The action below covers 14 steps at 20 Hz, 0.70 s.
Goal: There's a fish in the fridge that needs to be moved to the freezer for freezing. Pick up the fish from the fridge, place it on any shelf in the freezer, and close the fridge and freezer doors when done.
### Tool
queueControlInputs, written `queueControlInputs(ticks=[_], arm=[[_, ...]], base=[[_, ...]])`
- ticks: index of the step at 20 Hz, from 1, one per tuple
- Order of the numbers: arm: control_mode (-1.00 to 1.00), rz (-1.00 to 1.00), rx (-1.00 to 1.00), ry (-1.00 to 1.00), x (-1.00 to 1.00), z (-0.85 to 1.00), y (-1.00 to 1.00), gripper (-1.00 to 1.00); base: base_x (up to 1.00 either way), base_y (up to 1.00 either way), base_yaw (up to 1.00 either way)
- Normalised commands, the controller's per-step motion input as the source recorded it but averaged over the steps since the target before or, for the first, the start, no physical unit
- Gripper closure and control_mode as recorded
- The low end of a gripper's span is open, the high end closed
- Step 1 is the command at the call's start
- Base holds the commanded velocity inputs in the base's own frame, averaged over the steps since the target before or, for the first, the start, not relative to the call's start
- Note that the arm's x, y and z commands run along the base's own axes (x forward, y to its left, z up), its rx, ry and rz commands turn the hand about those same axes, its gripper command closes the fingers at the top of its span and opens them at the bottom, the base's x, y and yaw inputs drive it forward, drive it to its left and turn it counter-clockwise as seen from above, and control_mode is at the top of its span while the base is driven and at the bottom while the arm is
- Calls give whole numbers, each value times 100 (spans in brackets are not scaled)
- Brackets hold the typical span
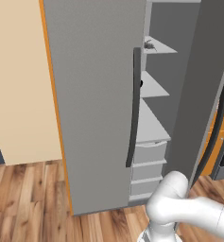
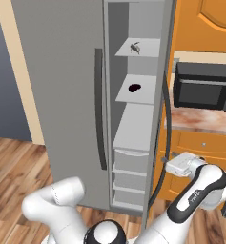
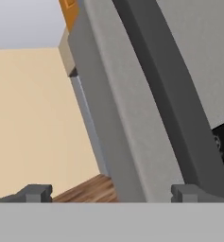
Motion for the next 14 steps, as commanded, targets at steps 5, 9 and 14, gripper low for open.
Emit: queueControlInputs(ticks=[5,9,14], arm=[[-100,-4,0,9,30,-33,0,-100],[-100,0,0,12,33,-20,-7,-100],[-100,-1,0,12,25,-2,-15,-100]], base=[[0,0,0],[0,0,0],[0,0,0]])
